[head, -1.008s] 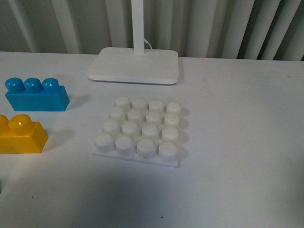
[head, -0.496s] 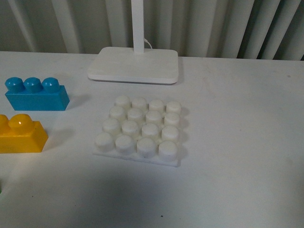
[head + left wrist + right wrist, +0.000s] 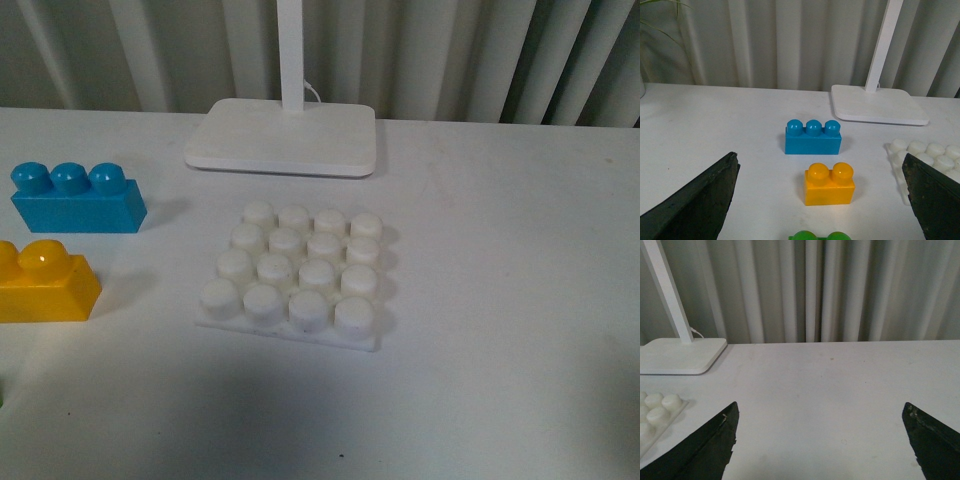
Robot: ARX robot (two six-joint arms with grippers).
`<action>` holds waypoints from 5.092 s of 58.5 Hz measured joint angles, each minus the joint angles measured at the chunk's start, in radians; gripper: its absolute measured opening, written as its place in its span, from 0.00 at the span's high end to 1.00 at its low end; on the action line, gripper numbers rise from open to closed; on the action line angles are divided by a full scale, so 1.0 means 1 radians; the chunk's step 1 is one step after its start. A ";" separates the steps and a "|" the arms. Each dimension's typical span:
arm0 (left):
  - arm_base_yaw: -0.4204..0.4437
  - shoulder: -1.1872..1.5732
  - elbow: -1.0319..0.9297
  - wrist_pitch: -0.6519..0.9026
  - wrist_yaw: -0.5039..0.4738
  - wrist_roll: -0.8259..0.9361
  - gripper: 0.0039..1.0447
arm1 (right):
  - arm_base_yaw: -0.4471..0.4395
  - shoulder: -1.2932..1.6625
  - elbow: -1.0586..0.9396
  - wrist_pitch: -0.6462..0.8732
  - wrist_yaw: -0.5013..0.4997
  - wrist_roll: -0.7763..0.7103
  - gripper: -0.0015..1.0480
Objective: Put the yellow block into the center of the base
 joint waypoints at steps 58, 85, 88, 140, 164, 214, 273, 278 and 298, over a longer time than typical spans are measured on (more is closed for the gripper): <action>0.149 1.115 0.774 -0.335 0.428 1.111 0.06 | 0.000 0.000 0.000 -0.001 0.000 0.000 0.09; -0.043 1.413 0.970 -0.638 0.266 1.466 0.06 | 0.000 0.000 0.000 -0.001 0.000 -0.001 0.09; -0.047 1.442 0.984 -0.639 0.258 1.463 0.06 | 0.000 0.000 0.000 -0.001 0.000 0.000 0.09; -0.033 1.706 1.115 -0.668 0.211 1.391 0.06 | 0.000 0.000 0.000 -0.001 0.000 -0.001 0.09; -0.029 1.737 1.119 -0.677 0.208 1.386 0.50 | 0.000 0.000 0.000 -0.001 0.000 0.000 0.09; -0.359 1.731 1.368 -0.673 0.283 1.221 0.71 | 0.000 0.000 0.000 -0.001 0.000 -0.001 0.09; -0.406 1.948 1.479 -0.641 0.226 1.220 0.71 | 0.000 0.000 0.000 -0.001 0.000 -0.001 0.09; -0.407 1.950 1.485 -0.655 0.235 1.223 0.71 | 0.000 0.000 0.000 -0.001 0.000 0.000 0.09; -0.413 1.960 1.501 -0.691 0.228 1.234 0.71 | 0.000 0.000 0.000 -0.001 0.000 -0.001 0.09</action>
